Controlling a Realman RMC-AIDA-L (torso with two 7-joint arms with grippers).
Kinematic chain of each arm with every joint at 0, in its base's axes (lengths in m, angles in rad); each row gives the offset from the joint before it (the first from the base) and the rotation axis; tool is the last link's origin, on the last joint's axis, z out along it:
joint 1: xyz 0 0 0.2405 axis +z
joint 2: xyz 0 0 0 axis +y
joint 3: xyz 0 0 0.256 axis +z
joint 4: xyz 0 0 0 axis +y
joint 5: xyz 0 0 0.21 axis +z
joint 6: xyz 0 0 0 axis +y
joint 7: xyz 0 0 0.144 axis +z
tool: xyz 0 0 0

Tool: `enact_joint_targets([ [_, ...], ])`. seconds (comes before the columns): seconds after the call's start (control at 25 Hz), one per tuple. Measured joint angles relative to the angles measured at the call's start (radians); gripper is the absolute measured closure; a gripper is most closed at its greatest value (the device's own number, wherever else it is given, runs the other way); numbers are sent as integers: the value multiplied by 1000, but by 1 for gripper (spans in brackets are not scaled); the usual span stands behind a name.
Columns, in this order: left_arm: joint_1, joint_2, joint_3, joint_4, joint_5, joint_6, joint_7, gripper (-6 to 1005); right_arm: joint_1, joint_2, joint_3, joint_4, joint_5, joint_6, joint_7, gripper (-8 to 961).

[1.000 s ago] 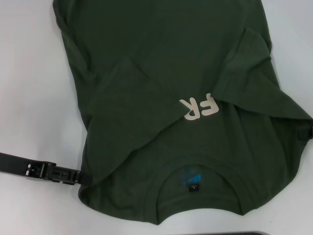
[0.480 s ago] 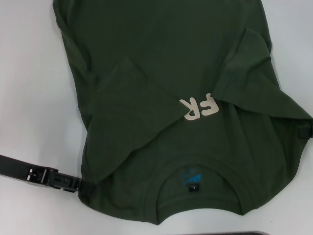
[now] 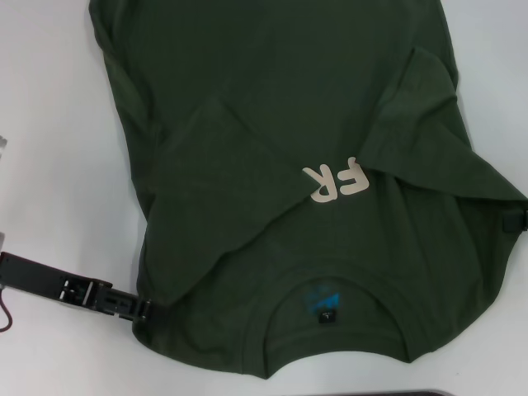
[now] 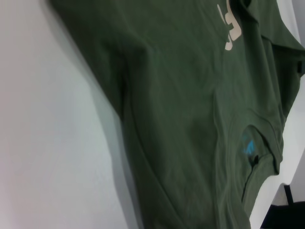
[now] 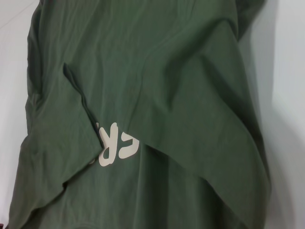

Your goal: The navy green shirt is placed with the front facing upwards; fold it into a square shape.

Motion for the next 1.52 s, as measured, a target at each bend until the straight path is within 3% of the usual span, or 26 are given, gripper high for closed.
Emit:
enact_joint_targets([
  [0.84,-33,-16,2,6,-8,4,8,127,-5,4,0,0,0,1,-6,917],
  [1.24,-14,6,5,8,-1,9,-2,126,-5,6,0,0,0,1,-7,917],
  [1.52,-19,9,6,9,41,2,-29,131,-5,6,0,0,0,0,-4,917],
])
